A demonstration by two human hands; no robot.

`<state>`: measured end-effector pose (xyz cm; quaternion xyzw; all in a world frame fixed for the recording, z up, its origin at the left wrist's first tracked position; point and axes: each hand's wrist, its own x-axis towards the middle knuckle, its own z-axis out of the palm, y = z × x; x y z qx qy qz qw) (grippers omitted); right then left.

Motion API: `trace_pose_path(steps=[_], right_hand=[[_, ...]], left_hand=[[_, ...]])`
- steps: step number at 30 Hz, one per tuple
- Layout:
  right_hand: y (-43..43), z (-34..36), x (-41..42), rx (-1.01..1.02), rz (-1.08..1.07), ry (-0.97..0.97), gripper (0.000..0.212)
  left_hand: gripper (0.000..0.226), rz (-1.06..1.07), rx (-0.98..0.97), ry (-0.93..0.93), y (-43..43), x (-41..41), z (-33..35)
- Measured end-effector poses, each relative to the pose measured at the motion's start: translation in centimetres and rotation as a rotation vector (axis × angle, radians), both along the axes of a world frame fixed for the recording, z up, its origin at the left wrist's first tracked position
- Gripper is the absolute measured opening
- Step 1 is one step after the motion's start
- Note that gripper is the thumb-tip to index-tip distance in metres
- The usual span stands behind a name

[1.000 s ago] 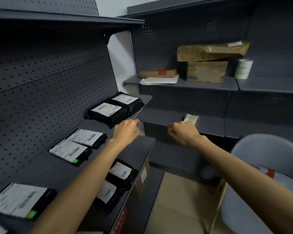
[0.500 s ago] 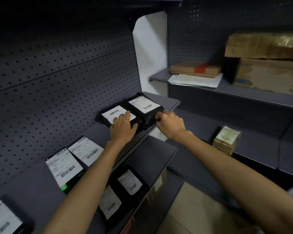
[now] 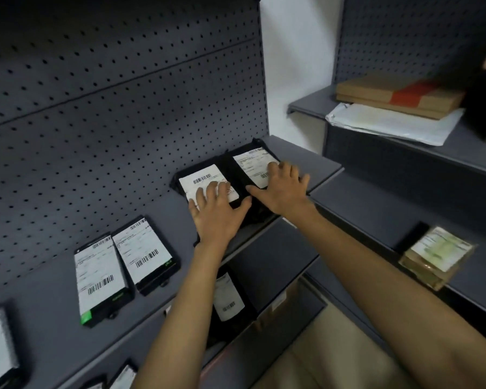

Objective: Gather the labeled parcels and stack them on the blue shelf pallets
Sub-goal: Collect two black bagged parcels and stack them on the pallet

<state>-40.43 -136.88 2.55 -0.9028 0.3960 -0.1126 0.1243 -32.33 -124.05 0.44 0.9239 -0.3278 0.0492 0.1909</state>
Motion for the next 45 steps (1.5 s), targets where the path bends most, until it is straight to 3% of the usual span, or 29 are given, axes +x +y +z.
trace_pose_path(steps=[6, 11, 18, 24, 28, 34, 40, 45], right_hand=[[-2.2, 1.0, 0.2, 0.073, 0.148, 0.118, 0.115], [-2.2, 0.2, 0.2, 0.291, 0.206, -0.008, 0.118], [-1.5, -0.8, -0.8, 0.258, 0.24, -0.074, 0.12], [-1.9, -0.6, -1.2, 0.225, 0.273, 0.025, 0.133], [-1.3, -0.4, -1.1, 0.208, 0.242, 0.027, 0.128], [-0.2, -1.4, -2.1, 0.201, 0.168, -0.221, 0.126], [0.8, -2.6, -4.3, 0.156, 0.131, -0.439, 0.125], [1.3, -2.8, -5.2, 0.193, 0.104, -0.539, 0.125]], left_hand=[[0.077, 0.058, -0.024, 0.066, 0.0, -0.5, 0.7], [0.106, 0.211, -0.023, 0.161, 0.9, -1.5, 1.0], [0.124, 0.353, -0.12, 0.351, 3.8, -3.1, 1.3], [0.112, 0.375, 0.122, 0.401, 4.0, -3.0, 3.6], [0.107, 0.43, 0.248, 0.43, 2.6, -3.8, 3.5], [0.106, 0.535, 0.039, 0.203, 2.1, -6.0, 1.2], [0.119, 0.586, -0.064, 0.295, 3.1, -6.5, 1.0], [0.113, 0.584, -0.218, 0.18, 2.8, -8.5, 1.1]])
